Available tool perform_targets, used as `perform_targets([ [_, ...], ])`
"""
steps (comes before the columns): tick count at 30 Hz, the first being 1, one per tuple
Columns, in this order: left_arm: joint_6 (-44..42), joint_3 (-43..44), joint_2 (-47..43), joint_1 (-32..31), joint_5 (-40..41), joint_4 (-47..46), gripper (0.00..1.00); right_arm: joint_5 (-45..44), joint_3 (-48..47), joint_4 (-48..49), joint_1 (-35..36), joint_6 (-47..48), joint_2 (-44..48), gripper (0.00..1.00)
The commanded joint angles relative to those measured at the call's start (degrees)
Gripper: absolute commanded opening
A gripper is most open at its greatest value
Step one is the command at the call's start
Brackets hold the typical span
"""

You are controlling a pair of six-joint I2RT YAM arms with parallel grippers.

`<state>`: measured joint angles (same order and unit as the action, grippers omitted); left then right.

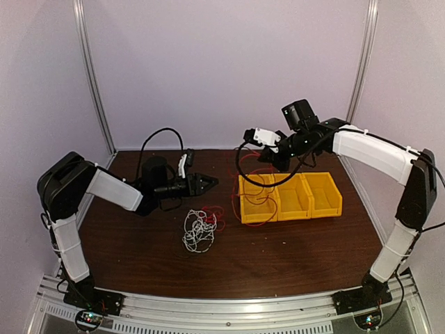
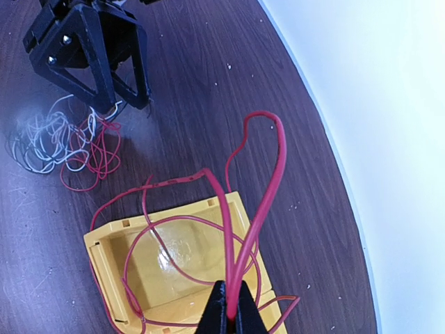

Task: Untangle the cables

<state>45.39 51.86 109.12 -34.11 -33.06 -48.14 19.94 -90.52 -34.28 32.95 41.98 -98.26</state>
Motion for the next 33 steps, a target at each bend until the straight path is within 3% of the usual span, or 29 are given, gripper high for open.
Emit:
perform_targets([
  [1,-0.4,-0.4,0.3,0.0,-0.6,-0.8,0.53,1.0,2.7,1.5,-1.6,-2.7,0.8,0.00],
  [13,0.1,1.1,2.8,-2.0,0.5,-1.0,0.53,4.9,-3.0,2.6,-3.9,-6.1,7.1,0.00],
  [33,-1.3,6.4,5.3,-6.8,-2.8,-3.7,0.53,-1.5,-14.8,0.0,-3.9,-10.9,8.4,0.00],
])
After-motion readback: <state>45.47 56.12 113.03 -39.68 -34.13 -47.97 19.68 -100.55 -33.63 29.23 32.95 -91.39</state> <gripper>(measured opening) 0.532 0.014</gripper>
